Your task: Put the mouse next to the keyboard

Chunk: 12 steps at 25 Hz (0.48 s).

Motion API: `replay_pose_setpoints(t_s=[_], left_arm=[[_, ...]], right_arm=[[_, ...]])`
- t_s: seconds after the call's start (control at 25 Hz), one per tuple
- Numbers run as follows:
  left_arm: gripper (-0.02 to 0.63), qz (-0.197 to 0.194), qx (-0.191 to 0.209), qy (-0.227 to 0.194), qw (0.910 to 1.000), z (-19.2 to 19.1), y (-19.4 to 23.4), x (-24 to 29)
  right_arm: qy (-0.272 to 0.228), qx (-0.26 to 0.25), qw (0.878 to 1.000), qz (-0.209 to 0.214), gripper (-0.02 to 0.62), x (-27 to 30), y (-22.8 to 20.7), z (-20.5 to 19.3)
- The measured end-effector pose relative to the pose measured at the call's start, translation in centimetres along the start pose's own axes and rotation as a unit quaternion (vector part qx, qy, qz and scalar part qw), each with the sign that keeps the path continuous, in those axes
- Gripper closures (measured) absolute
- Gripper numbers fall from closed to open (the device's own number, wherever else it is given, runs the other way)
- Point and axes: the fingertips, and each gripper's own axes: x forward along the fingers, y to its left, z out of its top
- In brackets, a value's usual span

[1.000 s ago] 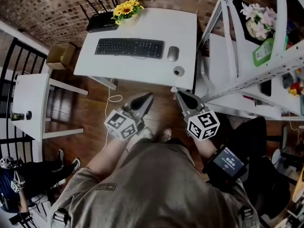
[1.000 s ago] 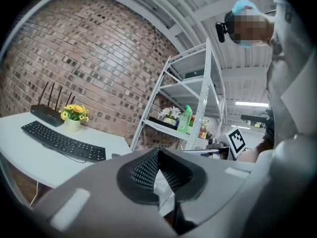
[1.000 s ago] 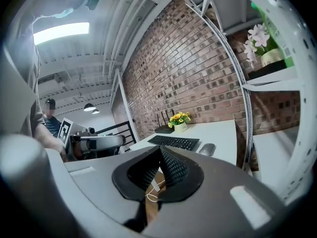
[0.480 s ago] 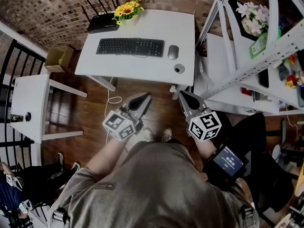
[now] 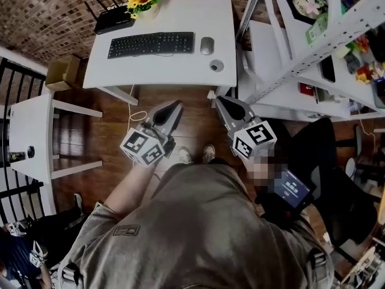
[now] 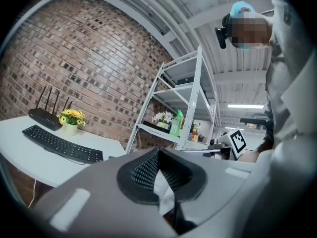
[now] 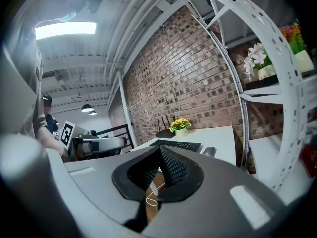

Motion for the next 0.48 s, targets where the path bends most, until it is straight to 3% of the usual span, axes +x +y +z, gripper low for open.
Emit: replay_pose_setpoints(t_s=[0.48], left_arm=[[0.604,-0.011,-0.002,0.002,0.9999,-0.08,-0.41,0.67]], right_arm=[[0.009,0.001,1.0,0.002,0.586,-0.11,0.37,-0.47]])
